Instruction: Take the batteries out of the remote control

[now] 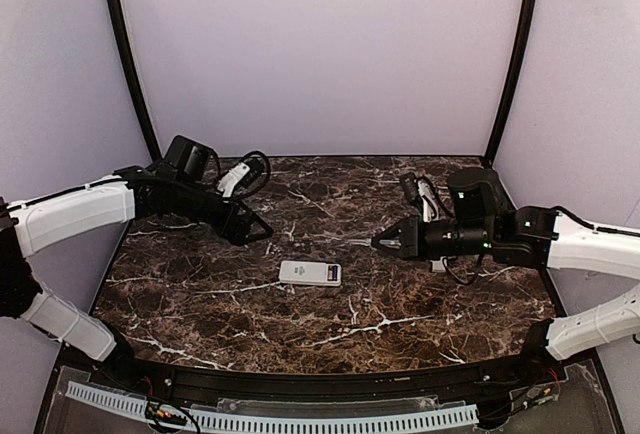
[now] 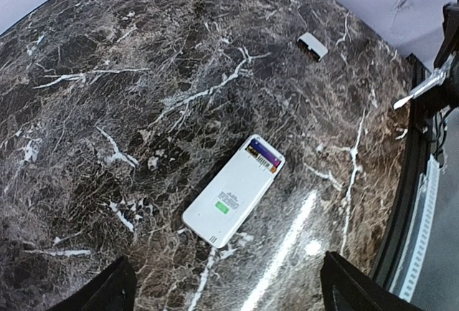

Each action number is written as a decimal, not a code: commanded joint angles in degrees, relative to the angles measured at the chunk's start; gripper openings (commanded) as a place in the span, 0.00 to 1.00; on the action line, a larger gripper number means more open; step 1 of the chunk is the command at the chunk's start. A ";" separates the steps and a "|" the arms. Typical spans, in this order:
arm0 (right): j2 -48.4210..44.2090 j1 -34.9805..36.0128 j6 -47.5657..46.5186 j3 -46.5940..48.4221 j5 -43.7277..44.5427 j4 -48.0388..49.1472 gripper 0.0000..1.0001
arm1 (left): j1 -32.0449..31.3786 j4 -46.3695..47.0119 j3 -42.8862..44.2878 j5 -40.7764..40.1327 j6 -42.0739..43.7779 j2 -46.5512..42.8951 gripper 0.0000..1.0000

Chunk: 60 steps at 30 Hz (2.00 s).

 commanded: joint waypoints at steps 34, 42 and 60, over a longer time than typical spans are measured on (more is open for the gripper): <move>-1.53 0.01 -5.90 6.32 6.49 -20.53 0.00 | -8.85 -9.42 17.21 -7.80 43.49 37.05 0.86; -0.97 -0.01 -6.20 6.84 6.70 -20.99 0.00 | -8.88 -10.87 19.04 -7.43 44.80 39.60 0.65; -1.55 0.00 -7.20 7.01 8.83 -22.21 0.00 | -15.00 0.79 5.84 -18.03 34.96 21.88 0.14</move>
